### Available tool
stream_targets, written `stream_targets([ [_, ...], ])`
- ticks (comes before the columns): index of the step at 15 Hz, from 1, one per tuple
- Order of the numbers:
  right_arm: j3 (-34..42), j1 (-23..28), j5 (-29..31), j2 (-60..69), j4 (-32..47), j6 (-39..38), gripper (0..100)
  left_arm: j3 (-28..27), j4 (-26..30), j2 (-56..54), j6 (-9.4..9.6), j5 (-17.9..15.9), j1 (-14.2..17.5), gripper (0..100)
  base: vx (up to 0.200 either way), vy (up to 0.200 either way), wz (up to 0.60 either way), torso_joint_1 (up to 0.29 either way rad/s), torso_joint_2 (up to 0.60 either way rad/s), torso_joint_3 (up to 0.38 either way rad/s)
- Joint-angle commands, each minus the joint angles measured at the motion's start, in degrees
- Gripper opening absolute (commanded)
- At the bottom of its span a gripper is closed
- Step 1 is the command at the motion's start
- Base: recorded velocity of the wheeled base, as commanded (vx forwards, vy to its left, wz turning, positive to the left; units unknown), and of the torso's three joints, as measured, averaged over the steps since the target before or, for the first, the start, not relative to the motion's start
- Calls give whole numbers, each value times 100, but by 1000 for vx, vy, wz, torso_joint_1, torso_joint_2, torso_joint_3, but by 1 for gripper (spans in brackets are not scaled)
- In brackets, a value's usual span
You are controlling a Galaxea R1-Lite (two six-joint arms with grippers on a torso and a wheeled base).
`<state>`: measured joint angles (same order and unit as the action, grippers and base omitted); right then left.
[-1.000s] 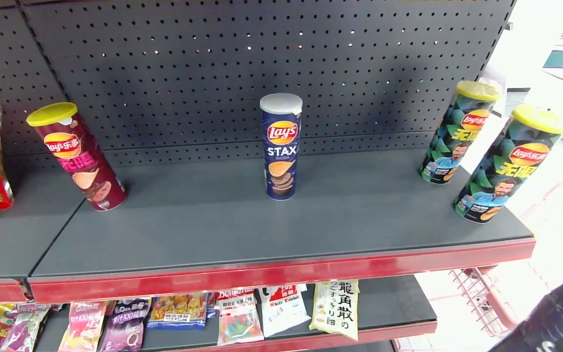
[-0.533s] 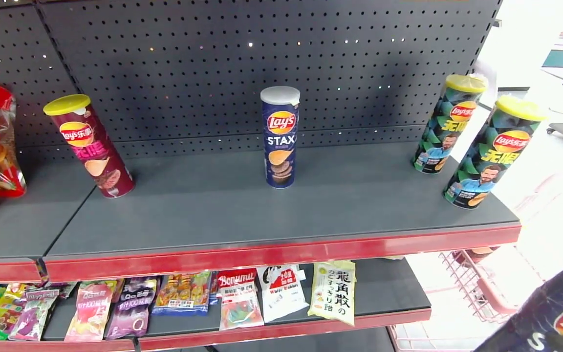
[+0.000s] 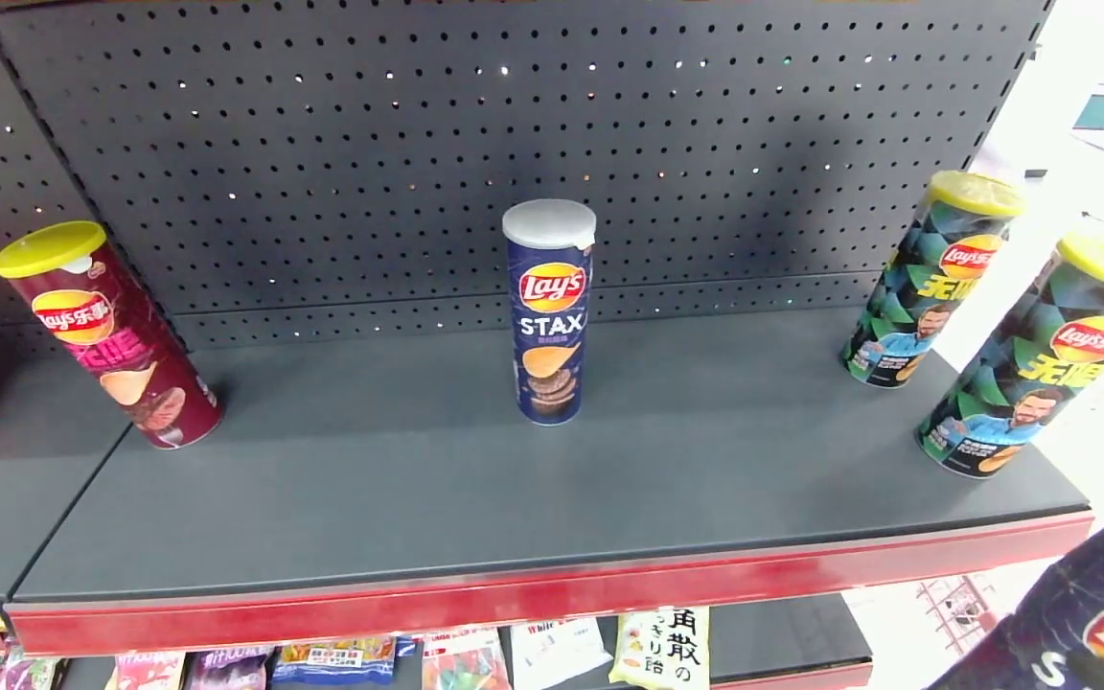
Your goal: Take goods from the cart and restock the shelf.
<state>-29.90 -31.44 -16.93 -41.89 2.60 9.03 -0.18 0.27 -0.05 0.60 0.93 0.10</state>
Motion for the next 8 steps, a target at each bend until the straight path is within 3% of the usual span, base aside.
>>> stream_targets([
  [1, 2, -3, -3, -4, -14, 2, 0, 1, 0, 5, -7, 4, -1, 100, 0, 0, 0, 0, 0, 0],
  [5, -7, -3, -21, -56, -5, 11, 0, -8, 17, 5, 19, -31, -1, 100, 0, 0, 0, 0, 0, 0],
  [7, -7, -3, -21, -65, -14, 11, 0, -8, 8, 40, 37, -444, -19, 100, 0, 0, 0, 0, 0, 0],
  [8, -16, -3, -21, -74, -14, 11, 0, -8, 0, 22, 55, -488, -19, 100, 0, 0, 0, 0, 0, 0],
])
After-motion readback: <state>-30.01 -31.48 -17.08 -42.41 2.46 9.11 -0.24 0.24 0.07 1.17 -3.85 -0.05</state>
